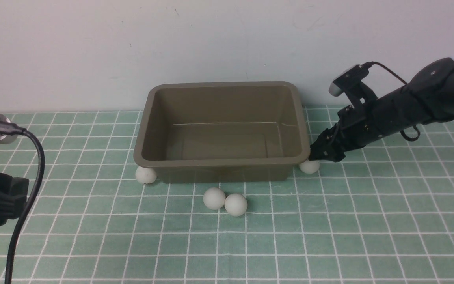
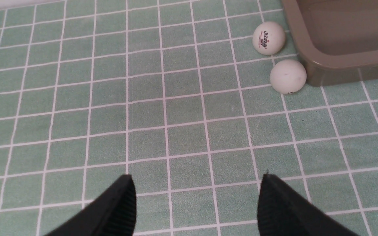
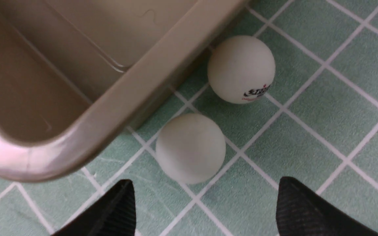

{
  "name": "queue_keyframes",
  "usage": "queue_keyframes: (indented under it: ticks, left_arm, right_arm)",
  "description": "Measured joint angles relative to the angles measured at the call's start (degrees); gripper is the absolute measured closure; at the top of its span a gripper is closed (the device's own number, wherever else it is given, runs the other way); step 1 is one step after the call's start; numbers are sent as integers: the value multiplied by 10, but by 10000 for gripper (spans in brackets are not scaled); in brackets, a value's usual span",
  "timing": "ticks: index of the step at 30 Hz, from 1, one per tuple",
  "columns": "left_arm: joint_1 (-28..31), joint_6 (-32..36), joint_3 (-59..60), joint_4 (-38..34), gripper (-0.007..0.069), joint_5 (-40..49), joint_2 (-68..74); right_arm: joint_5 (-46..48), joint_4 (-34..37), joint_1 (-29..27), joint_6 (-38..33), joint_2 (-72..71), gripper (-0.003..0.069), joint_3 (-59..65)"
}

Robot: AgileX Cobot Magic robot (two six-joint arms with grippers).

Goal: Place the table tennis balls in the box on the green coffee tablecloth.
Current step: 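Reach for and grasp a ping pong ball on the table, then release the ping pong ball into the bin and lift the gripper away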

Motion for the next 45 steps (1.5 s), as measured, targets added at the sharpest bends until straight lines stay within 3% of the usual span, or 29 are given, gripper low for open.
queue_keyframes:
  ticks: [14, 17, 18, 23, 30, 33, 38, 41, 45]
  left_arm:
    - [0, 0, 0, 0, 178, 21, 0]
    - [0, 0, 0, 0, 178, 24, 0]
    - [0, 0, 0, 0, 178, 24, 0]
    - [0, 0, 0, 0, 178, 24, 0]
    - [0, 0, 0, 0, 178, 24, 0]
    - [0, 0, 0, 0, 178, 24, 0]
    - [0, 0, 0, 0, 178, 24, 0]
    - [0, 0, 0, 0, 178, 24, 0]
    - [0, 0, 0, 0, 178, 25, 0]
  right_arm:
    - [-10, 6, 16, 4, 47, 201, -9]
    - [-20, -7, 16, 25, 51, 242, -9]
    - [-27, -14, 16, 35, 51, 294, -9]
    - [-30, -22, 15, 43, 50, 299, -10]
    - [-24, -47, -26, 60, 3, 299, -10]
    - [-9, -29, -42, 57, -30, 299, -10]
    - [44, 67, -41, 0, -75, 299, -12]
    - [76, 119, -16, -38, -78, 299, -16]
    - [78, 128, 28, -53, -61, 299, -33]
